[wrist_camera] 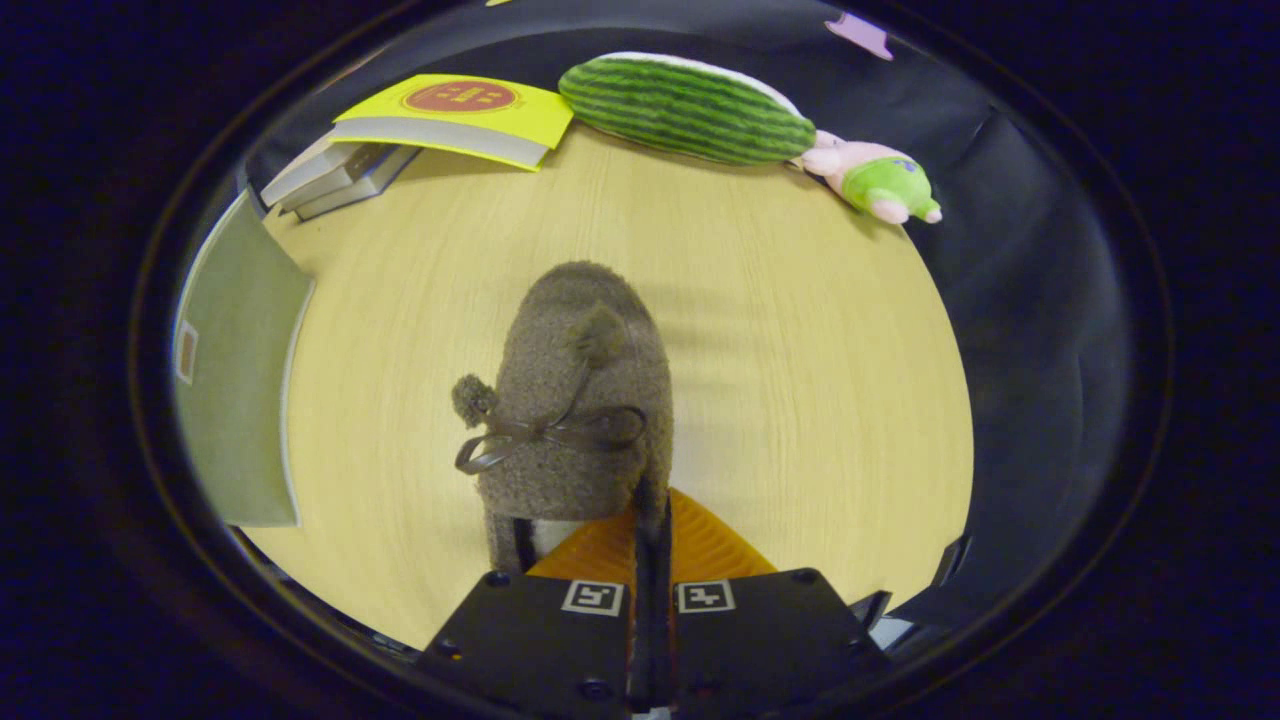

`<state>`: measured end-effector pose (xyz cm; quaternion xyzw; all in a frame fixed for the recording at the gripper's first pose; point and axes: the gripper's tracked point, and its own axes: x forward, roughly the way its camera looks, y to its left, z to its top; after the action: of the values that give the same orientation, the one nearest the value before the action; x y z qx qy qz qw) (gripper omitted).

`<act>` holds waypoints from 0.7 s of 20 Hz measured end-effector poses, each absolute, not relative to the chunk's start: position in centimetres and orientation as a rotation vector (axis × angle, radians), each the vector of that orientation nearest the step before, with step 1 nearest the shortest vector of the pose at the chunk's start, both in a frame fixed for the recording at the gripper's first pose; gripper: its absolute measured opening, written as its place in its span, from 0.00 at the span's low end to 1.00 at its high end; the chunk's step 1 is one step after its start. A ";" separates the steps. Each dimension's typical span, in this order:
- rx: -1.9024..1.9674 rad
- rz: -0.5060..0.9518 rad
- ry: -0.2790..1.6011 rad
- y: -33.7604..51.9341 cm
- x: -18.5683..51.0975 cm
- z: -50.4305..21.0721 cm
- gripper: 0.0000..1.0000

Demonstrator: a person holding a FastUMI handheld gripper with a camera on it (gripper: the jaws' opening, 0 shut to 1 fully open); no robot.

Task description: Open the storage box then place both shoes into the box .Put the left shoe in first, then the right shoe, with the right side of both shoes facing outward in a uniform manner.

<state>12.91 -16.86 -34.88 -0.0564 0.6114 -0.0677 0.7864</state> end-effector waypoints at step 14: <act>0.029 -0.030 1.230 -11.5 10.6 -24.7 0.06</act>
<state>10.57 -11.48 -24.72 0.0137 0.5769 -0.0139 0.8166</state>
